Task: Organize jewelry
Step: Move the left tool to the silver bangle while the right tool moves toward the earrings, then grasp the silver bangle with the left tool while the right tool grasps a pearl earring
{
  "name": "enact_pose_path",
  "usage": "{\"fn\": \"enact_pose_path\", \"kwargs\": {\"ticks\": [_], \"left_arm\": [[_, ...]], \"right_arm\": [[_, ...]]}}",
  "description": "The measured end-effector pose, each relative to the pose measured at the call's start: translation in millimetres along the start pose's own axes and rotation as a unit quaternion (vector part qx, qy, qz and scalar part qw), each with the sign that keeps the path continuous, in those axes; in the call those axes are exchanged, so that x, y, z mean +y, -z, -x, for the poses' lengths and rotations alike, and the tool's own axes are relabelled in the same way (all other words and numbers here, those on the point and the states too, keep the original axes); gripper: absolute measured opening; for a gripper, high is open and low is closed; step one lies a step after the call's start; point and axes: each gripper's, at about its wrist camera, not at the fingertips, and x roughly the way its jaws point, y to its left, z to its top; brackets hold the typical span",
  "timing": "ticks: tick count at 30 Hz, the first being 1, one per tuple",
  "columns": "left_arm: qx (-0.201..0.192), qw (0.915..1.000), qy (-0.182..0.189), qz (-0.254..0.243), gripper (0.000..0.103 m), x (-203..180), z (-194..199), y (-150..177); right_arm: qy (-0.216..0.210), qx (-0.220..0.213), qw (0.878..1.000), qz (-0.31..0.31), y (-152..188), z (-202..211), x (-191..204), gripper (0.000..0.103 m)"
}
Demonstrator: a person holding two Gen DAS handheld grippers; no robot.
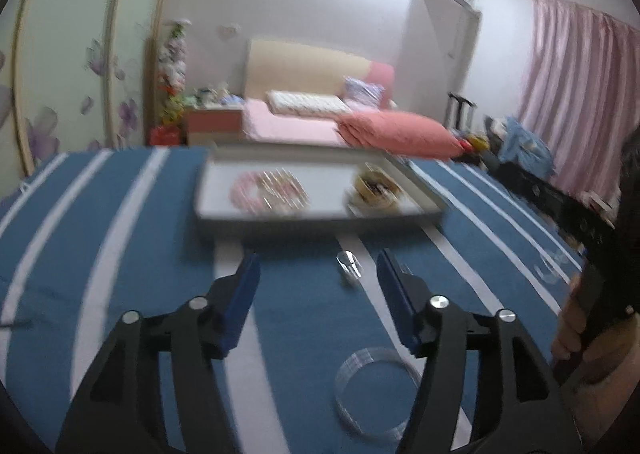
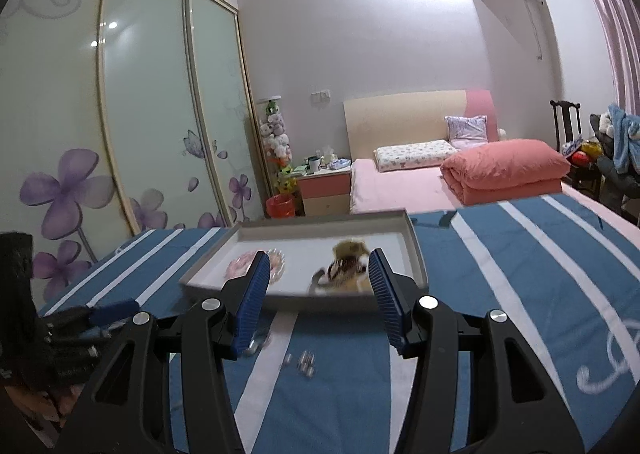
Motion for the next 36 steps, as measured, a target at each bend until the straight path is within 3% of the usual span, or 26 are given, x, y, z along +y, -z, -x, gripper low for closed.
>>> {"fn": "enact_pose_path", "kwargs": {"ticks": [7, 16, 20, 23, 29, 36], "left_arm": [[0.074, 0.9942, 0.007, -0.078, 0.076, -41.5, -6.6, 37.5], [0.159, 0.9777, -0.031, -0.133, 0.083, -60.0, -43.3, 56.8], [0.163, 0.978, -0.039, -0.124, 0.083, -54.4, -44.0, 56.1], [0.168, 0.9802, -0.033, -0.099, 0.069, -45.5, -45.7, 52.0], [0.172, 0.9786, -0.079, -0.08, 0.068, -19.3, -50.5, 39.9], [0.176, 0.9754, -0.132, -0.019, 0.068, 32.3, -61.5, 18.7]], "right_arm": [[-0.004, 0.009, 1.0, -0.021, 19.7, 23.3, -0.8, 0.053], [0.001, 0.001, 0.999, -0.034, 25.5, 38.6, -10.7, 0.053], [0.001, 0.004, 0.999, -0.041, 28.2, 38.4, -14.4, 0.053], [0.0, 0.006, 0.999, -0.042, 29.0, 38.4, -16.1, 0.053], [-0.003, 0.017, 0.999, -0.041, 30.0, 34.5, -14.2, 0.053], [-0.008, 0.045, 0.999, -0.029, 31.3, 20.0, -7.0, 0.053]]}}
